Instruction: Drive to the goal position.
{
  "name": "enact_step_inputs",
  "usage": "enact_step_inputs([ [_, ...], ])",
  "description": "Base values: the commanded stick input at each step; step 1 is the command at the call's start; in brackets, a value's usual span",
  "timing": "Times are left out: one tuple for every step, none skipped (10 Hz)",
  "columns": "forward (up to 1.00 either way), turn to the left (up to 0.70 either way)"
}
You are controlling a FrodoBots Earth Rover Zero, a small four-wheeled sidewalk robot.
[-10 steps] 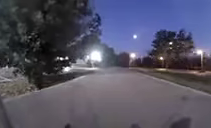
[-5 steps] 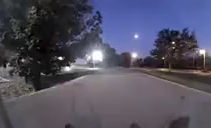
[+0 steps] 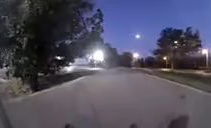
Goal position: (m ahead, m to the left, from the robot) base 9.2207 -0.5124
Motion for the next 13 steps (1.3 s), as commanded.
enact_step_inputs([
  [1.00, -0.40],
  [1.00, -0.40],
  [1.00, -0.40],
  [1.00, -0.13],
  [1.00, 0.00],
  [1.00, 0.00],
  [1.00, 0.00],
  [1.00, 0.00],
  [1.00, 0.00],
  [1.00, 0.00],
  [1.00, 0.00],
  [1.00, 0.00],
  [1.00, 0.00],
])
